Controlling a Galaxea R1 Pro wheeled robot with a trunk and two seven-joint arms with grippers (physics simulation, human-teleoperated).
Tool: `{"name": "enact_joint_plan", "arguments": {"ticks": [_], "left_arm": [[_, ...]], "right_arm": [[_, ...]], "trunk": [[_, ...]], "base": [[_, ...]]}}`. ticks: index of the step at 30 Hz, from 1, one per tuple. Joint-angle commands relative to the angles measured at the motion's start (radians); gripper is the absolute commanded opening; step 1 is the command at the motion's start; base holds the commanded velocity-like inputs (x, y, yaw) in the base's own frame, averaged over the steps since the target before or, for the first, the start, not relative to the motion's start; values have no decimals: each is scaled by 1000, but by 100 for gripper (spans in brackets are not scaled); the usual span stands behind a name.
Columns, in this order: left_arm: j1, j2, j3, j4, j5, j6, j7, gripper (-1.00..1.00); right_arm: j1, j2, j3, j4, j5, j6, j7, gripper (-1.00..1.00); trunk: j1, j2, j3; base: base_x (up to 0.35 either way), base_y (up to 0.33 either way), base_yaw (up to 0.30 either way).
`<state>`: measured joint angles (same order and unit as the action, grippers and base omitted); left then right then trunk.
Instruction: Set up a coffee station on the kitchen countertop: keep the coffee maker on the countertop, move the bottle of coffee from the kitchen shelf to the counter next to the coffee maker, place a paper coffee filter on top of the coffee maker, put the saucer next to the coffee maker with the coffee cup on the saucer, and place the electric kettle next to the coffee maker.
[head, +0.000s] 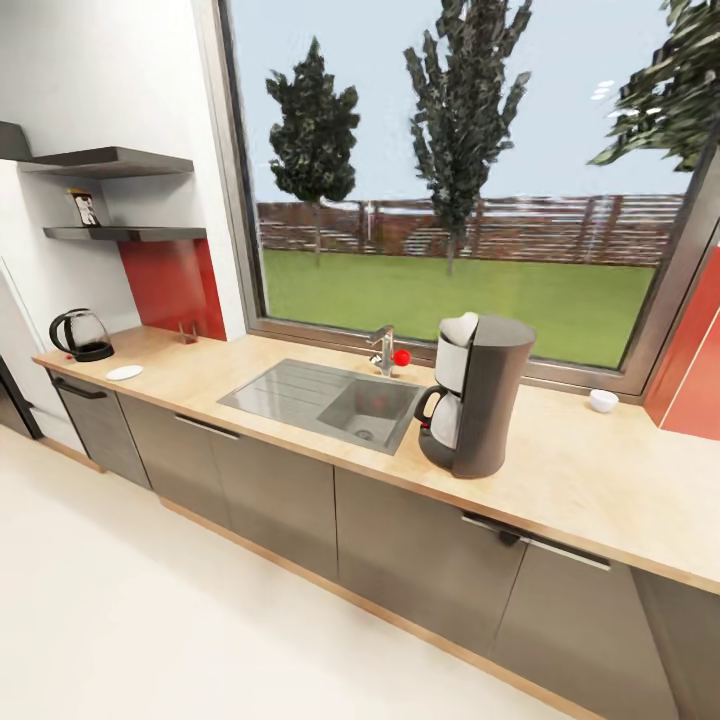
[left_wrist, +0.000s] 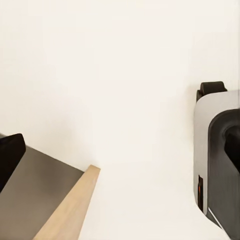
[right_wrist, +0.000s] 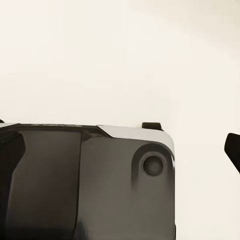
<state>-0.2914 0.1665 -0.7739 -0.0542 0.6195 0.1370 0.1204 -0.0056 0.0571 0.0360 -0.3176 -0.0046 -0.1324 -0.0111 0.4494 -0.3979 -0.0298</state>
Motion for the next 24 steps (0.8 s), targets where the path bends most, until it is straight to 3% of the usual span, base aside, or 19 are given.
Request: {"name": "enact_joint_plan", "arguments": {"ticks": [1, 7, 21, 24], "left_arm": [[0, 0, -9, -4, 8, 6, 5, 100], [0, -12, -10, -9, 10, 0, 4, 100], [0, -13, 0, -9, 17, 0, 16, 100], [0, -12, 0, -6, 35, 0, 19, 100]], "right_arm": [[-1, 0, 4, 0, 0, -3, -1, 100], [-1, 0, 4, 0, 0, -3, 0, 100], [-1, -1, -2, 5, 1, -3, -1, 100], [-1, -4, -3, 41, 1, -3, -2, 100]], "trunk": [[1, -2, -2], [1, -2, -4], [1, -2, -17], [1, -2, -20]], "base": [[0, 0, 0], [0, 0, 71], [14, 18, 224], [155, 207, 233]]}}
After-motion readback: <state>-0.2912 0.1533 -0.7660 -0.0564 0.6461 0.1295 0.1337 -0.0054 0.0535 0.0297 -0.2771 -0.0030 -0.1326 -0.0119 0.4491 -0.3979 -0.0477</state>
